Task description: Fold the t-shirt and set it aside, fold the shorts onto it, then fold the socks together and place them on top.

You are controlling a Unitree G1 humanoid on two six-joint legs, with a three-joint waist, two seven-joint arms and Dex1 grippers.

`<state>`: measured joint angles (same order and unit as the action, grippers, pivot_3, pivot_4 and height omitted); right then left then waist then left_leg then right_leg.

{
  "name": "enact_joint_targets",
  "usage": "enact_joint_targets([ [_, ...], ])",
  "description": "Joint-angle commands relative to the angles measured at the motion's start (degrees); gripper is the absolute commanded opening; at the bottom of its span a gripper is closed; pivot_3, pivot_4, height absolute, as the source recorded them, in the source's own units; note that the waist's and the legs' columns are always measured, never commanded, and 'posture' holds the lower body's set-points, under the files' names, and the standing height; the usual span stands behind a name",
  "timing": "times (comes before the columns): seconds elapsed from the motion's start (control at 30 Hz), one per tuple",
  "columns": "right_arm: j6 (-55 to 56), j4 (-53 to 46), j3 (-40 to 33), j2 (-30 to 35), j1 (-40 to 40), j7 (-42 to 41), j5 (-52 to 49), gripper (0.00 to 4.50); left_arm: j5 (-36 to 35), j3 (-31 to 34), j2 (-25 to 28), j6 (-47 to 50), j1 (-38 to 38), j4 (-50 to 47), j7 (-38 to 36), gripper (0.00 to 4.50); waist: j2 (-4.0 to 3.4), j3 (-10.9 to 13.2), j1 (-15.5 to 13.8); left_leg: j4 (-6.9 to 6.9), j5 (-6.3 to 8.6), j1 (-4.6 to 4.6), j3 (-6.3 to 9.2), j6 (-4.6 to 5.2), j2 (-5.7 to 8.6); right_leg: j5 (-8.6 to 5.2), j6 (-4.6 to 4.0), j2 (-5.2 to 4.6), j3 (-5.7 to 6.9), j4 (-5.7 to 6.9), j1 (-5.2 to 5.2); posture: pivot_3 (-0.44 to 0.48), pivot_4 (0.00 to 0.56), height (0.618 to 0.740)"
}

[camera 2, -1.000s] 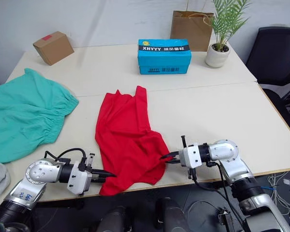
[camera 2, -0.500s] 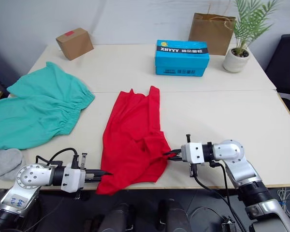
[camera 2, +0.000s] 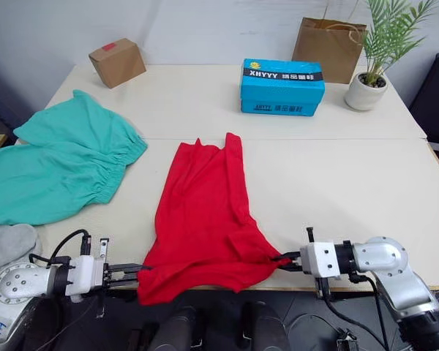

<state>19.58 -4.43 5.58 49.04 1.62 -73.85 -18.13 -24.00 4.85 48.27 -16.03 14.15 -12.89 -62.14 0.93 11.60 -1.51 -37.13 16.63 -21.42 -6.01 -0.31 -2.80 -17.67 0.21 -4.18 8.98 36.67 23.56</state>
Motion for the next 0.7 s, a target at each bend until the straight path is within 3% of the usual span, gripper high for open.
enact_joint_targets([
  [0.03,-2.2,-3.8,-4.1,1.7,-2.6,1.1,-2.4,0.0,-3.2,4.2,0.4,3.0,1.9,-3.3,0.4,0.03,-0.02,0.0,0.0,0.0,0.0,0.0,0.0,-0.01,-0.02,-0.03,0.06,0.03,-0.01,-0.06,-0.01,0.0,0.15,0.74],
  [0.2,-6.3,-10.0,-6.1,3.0,-7.6,0.8,-6.1,0.0,-7.4,7.7,2.6,9.6,6.3,-7.2,-2.0,0.03,-0.03,0.0,0.1,0.08,-0.01,-0.04,-0.03,-0.02,-0.05,-0.07,0.11,0.09,-0.06,-0.17,0.03,0.0,0.15,0.74],
  [0.4,-15.8,-17.1,-12.3,6.7,-10.6,-1.0,-16.1,0.0,-19.4,16.2,8.1,25.1,7.6,-12.3,-4.2,0.03,-0.03,0.1,0.0,0.05,0.01,-0.08,0.03,-0.01,-0.05,-0.07,0.11,0.12,-0.06,-0.2,0.03,0.0,0.15,0.74],
  [0.5,-22.7,-19.0,-13.2,8.5,-8.3,-0.5,-20.2,0.0,-23.8,19.0,9.8,31.1,5.6,-12.9,-4.4,0.03,-0.05,0.1,0.0,0.03,0.01,-0.08,0.04,0.0,-0.05,-0.07,0.12,0.12,-0.07,-0.25,0.01,0.0,0.15,0.74],
  [0.7,-39.9,-17.0,-10.9,10.0,7.0,2.4,-28.0,0.0,-34.1,19.7,9.8,44.9,-7.9,-7.9,3.0,0.03,-0.17,0.2,0.1,0.04,-0.07,-0.08,0.01,0.03,-0.06,-0.07,0.06,0.12,-0.13,-0.25,0.03,0.0,0.15,0.74],
])
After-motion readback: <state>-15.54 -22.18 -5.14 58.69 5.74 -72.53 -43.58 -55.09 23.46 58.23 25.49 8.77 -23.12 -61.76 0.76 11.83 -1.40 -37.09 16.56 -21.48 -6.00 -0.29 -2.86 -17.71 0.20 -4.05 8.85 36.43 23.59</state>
